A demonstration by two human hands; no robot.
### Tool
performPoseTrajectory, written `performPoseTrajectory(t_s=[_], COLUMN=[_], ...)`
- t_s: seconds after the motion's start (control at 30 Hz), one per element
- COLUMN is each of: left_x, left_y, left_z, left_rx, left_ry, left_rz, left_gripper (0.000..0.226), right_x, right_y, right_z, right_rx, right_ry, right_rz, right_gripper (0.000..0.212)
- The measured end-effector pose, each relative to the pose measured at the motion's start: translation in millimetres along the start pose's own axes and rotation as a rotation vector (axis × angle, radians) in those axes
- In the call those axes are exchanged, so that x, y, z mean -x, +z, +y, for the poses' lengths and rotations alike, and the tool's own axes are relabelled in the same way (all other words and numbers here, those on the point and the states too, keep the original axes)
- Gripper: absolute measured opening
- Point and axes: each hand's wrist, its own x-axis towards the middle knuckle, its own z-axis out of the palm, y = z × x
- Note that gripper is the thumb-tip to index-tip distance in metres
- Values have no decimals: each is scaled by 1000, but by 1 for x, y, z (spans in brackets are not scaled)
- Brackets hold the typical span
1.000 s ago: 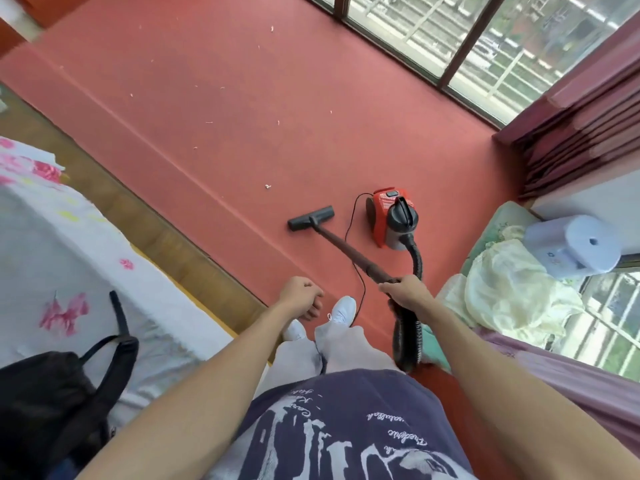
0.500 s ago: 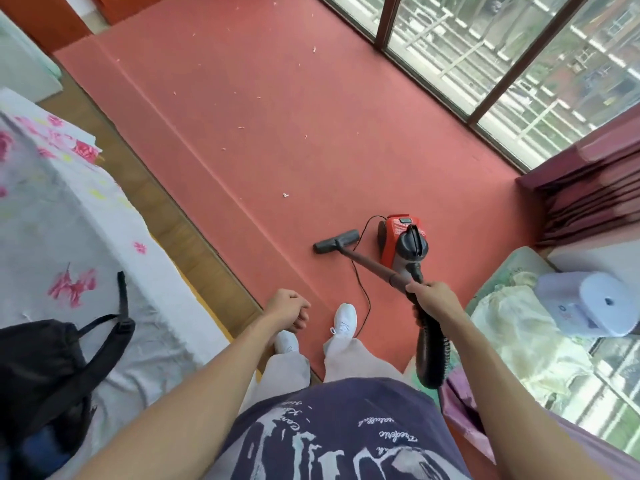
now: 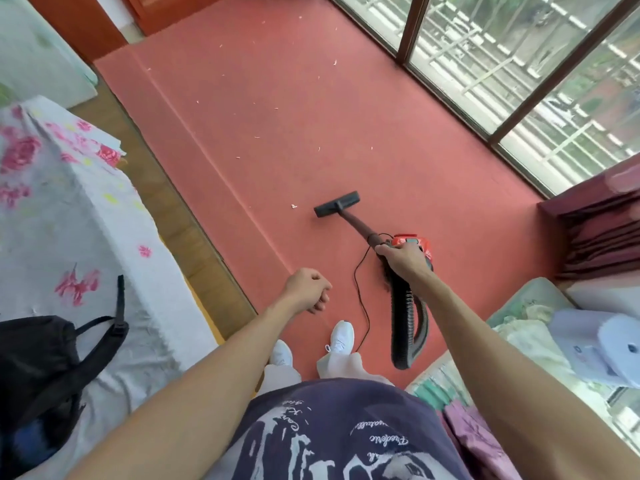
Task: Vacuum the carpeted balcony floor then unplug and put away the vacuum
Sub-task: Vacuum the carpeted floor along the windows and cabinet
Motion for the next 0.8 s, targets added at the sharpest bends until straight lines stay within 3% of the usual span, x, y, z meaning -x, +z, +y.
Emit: performPoseTrajectory(t_s=[0.1, 0.2, 0.43, 0.53, 0.63, 0.8], left_x=[-6, -6, -4, -8, -14, -27], left_y=[8, 9, -8, -22, -37, -65], left_z=[9, 5, 12, 23, 29, 26], left_rx=[9, 44, 75, 89, 131, 186], left_ry=[0, -40, -48, -8, 6, -6], left_rz=[20, 24, 69, 97, 105, 102], left_gripper=[17, 16, 16, 18, 17, 16], right_x=[14, 10, -22, -32, -34, -22], right_y=[-23, -40, -25, 3, 29, 39], right_z=[-9, -4, -22, -34, -45, -64], right_rx=[180, 307, 242, 259, 388, 334], right_ry=[-97, -64, 40, 49, -50, -175], right_rz=[-11, -51, -127, -154, -111, -6], right_gripper=[18, 16, 19, 32, 36, 24])
